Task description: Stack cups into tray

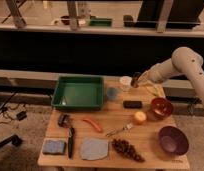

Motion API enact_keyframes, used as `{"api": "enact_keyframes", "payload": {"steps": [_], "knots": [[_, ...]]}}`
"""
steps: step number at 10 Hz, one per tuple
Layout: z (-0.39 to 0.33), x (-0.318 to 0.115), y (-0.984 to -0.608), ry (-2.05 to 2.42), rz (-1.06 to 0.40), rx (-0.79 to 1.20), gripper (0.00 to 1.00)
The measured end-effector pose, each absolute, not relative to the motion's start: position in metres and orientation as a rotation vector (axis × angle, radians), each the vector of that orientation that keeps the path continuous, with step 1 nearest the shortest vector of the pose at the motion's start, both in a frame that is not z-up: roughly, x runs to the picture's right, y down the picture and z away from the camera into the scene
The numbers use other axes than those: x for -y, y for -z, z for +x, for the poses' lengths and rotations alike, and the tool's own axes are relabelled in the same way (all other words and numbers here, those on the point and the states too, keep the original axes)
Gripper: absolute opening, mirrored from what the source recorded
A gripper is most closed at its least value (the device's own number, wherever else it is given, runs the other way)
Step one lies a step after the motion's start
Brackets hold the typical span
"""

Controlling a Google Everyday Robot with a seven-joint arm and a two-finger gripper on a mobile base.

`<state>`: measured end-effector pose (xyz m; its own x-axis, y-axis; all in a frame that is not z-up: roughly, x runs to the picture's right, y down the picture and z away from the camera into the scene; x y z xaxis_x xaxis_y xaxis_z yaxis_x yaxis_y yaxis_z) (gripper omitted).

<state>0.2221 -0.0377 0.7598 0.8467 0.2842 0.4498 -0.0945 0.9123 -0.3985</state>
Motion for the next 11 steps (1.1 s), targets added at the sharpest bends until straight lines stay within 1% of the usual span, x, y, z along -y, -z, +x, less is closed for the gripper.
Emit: {"api": "enact_keyframes", "payload": {"steps": [3,5,11], "knots": [[0.194,0.03,-0.749,-0.134,-0.383,0.571,0.13],[0.168,0.026,-0.75,-0.082,-0.391,0.59,0.13],[0.134,0.024,-0.76,0.007,-0.401,0.604,0.13]]}}
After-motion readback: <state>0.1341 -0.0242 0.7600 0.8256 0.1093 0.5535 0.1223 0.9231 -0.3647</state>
